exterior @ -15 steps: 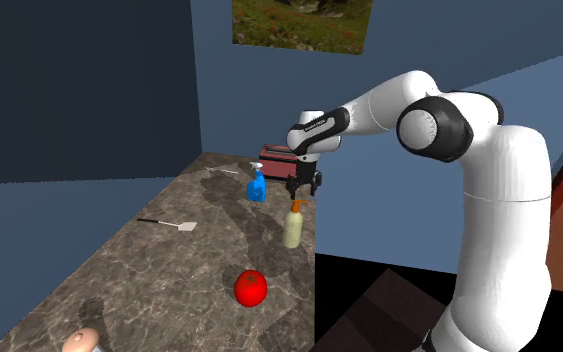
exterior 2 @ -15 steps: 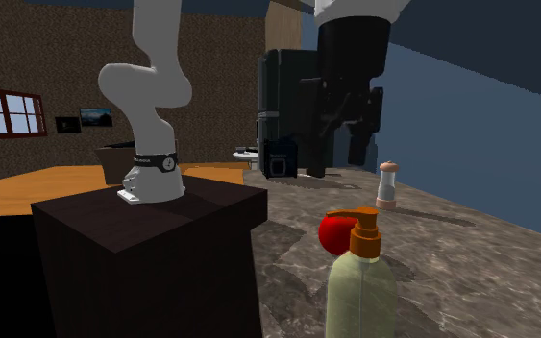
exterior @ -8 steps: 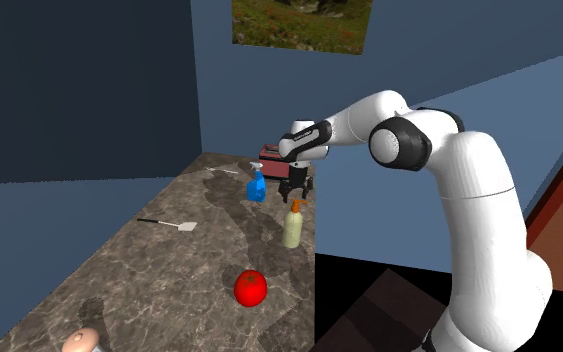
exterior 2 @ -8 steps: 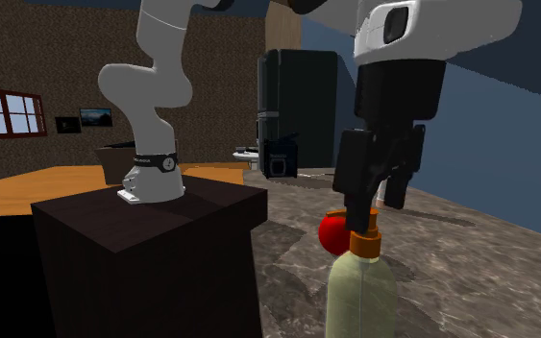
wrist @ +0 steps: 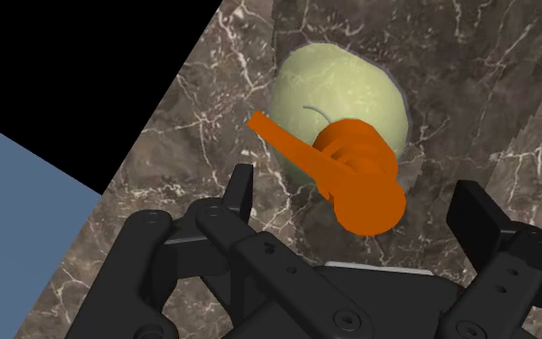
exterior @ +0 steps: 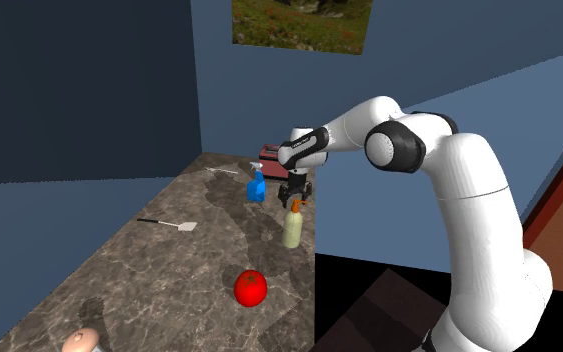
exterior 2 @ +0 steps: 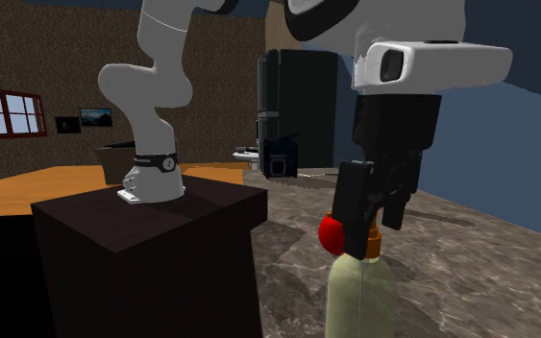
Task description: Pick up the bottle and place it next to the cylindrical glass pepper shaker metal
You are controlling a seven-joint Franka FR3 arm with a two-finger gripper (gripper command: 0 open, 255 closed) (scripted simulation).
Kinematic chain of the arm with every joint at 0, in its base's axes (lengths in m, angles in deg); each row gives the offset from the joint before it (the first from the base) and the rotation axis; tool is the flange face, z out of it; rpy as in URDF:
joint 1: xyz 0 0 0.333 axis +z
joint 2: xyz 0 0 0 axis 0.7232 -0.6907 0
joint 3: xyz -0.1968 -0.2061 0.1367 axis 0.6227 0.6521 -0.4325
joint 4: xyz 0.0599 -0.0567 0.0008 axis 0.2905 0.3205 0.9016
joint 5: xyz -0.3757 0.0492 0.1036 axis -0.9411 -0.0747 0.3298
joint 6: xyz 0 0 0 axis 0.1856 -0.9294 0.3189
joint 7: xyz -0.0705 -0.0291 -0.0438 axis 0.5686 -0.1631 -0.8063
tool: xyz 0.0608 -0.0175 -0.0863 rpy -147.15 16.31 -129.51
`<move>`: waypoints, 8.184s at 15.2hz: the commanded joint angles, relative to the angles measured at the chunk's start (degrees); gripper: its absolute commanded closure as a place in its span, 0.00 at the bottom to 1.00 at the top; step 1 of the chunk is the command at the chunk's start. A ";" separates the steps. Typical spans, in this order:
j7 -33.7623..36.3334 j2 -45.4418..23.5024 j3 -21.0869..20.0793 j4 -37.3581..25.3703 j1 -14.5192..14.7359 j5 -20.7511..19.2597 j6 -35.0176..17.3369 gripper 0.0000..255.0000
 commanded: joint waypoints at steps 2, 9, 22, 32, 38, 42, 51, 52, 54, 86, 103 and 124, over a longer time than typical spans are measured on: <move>-0.01 -0.05 -0.01 0.00 -0.01 0.01 -0.06 0.00; -0.01 -0.06 -0.01 0.00 -0.01 0.01 -0.06 1.00; 0.43 2.92 0.34 -0.90 0.18 -0.54 3.77 1.00; 1.03 6.40 0.73 -3.38 0.35 -1.25 9.70 1.00; 1.37 8.03 0.90 -5.59 0.38 -1.60 13.50 1.00; 1.58 8.89 1.00 -7.38 0.37 -1.80 16.14 1.00; 2.01 10.13 1.15 -12.45 0.25 -2.13 22.42 1.00; 2.05 10.21 1.17 -13.11 0.23 -2.15 23.15 1.00; 2.14 10.31 1.19 -14.50 0.17 -2.19 24.63 1.00; 16.33 24.94 -2.79 -8.35 10.08 -4.39 32.22 1.00; 38.10 32.58 -12.52 1.88 22.40 -4.63 28.23 1.00; 66.14 18.49 -23.92 -16.13 39.28 -8.72 30.66 1.00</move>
